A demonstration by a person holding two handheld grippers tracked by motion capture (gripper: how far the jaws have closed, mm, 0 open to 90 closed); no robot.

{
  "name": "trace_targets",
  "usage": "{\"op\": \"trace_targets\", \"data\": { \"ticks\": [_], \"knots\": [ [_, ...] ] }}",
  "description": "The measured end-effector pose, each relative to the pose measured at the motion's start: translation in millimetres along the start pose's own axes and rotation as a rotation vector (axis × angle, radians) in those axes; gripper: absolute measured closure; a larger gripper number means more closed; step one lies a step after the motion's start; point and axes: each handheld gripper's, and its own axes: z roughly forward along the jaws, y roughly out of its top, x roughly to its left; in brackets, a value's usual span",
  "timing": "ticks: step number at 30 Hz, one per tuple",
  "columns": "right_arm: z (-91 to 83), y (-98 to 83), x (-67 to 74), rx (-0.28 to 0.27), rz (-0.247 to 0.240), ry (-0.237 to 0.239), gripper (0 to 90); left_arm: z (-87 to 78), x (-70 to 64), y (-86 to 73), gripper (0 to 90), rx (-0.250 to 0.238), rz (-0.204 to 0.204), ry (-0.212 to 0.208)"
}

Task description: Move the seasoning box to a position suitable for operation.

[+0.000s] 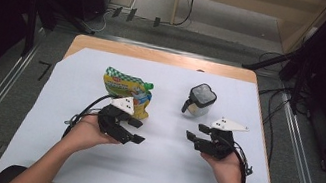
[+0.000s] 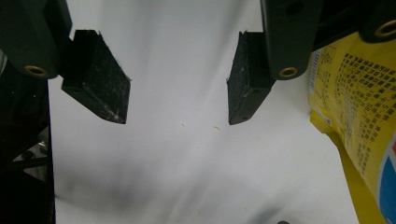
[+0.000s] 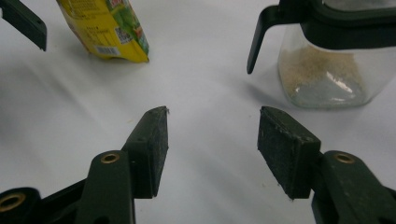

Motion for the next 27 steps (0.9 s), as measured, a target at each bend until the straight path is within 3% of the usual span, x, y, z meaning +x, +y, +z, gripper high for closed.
{"op": "trace_targets", "data": {
  "ticks": [1, 3, 6, 9, 13, 15, 18, 19, 27],
  "knots": [
    [0.0, 0.3, 0.4, -0.008, -0.003, -0.001, 45.4, 0.5, -0.4, -0.2, 39.8, -0.006, -0.006, 0.004],
    [1.2, 0.9, -0.3, -0.007, 0.004, 0.008, 45.7, 1.3, -0.6, 1.6, 40.8, 0.0, -0.06, 0.035],
    [2.3, 2.6, -2.6, 0.001, 0.027, 0.009, 44.3, 1.8, -0.4, 3.4, 43.1, -0.017, -0.063, 0.008],
    [2.3, 2.5, -2.9, 0.002, 0.019, 0.002, 43.4, 2.4, -0.9, 2.4, 42.8, 0.0, -0.039, 0.022],
    [4.2, 1.5, -2.3, 0.023, 0.017, 0.012, 42.6, 1.5, 0.3, 2.6, 43.2, -0.003, -0.066, 0.018],
    [4.5, 1.2, -1.0, 0.023, 0.007, 0.017, 42.5, 0.8, 0.9, 4.1, 44.4, -0.013, -0.101, -0.012],
    [4.2, 0.3, 0.0, 0.025, -0.012, 0.018, 42.0, 1.3, -1.0, 4.6, 45.1, -0.016, -0.081, -0.01],
    [3.9, 0.1, 0.2, 0.028, -0.017, 0.012, 41.6, 1.4, -2.9, 5.2, 45.0, -0.015, -0.056, -0.013],
    [1.1, -1.1, -1.7, 0.02, -0.006, 0.019, 40.7, 3.9, -4.4, 6.3, 44.5, -0.013, -0.055, -0.03]
  ]
}}
